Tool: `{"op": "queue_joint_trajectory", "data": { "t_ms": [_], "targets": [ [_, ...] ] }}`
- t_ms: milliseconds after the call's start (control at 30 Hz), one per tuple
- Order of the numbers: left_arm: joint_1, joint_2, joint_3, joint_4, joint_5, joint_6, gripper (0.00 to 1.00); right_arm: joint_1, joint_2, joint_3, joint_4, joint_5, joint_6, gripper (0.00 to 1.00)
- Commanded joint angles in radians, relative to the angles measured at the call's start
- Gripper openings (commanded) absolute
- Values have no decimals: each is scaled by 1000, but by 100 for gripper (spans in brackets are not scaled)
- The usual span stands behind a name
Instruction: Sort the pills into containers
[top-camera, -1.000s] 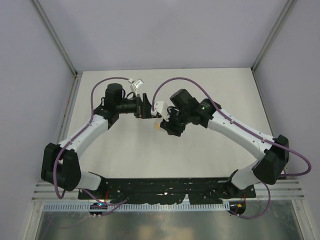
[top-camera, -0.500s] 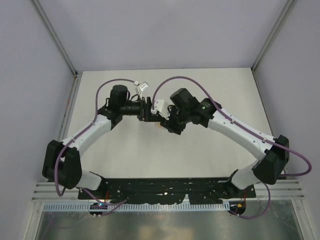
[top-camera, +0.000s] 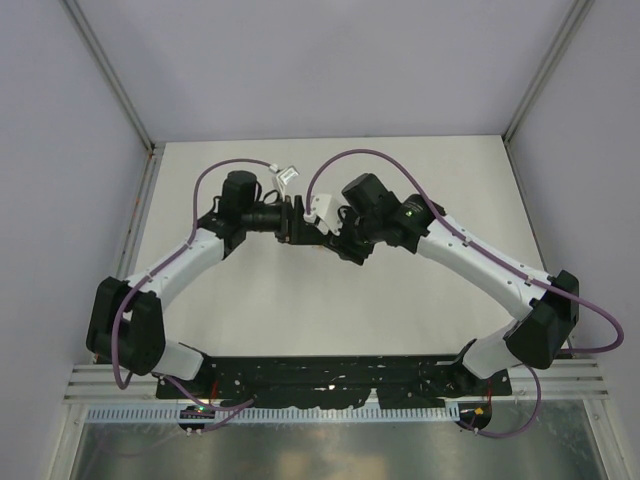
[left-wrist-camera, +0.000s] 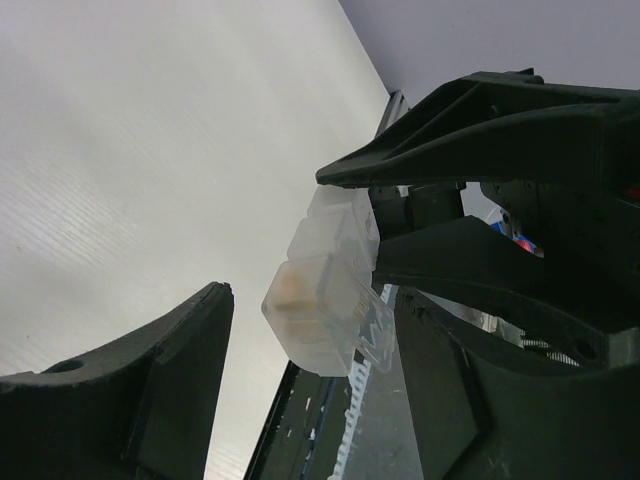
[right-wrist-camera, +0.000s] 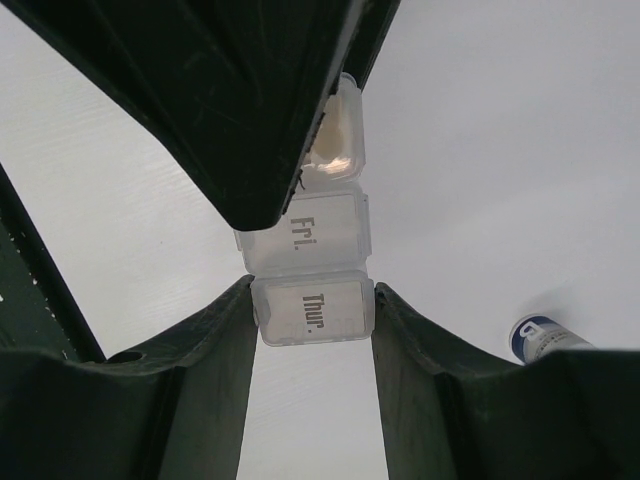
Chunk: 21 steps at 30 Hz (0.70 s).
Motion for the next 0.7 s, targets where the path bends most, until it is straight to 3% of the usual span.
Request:
{"op": "queue_joint_trajectory", "data": {
  "t_ms": [0,667],
  "targets": [
    [-8,8,-4,2,31,16,69,-5,-6,50,39,23,23,19],
    [-11,31,1,17,34,5,50,-11,-6,51,36,16,28,19]
  ]
}}
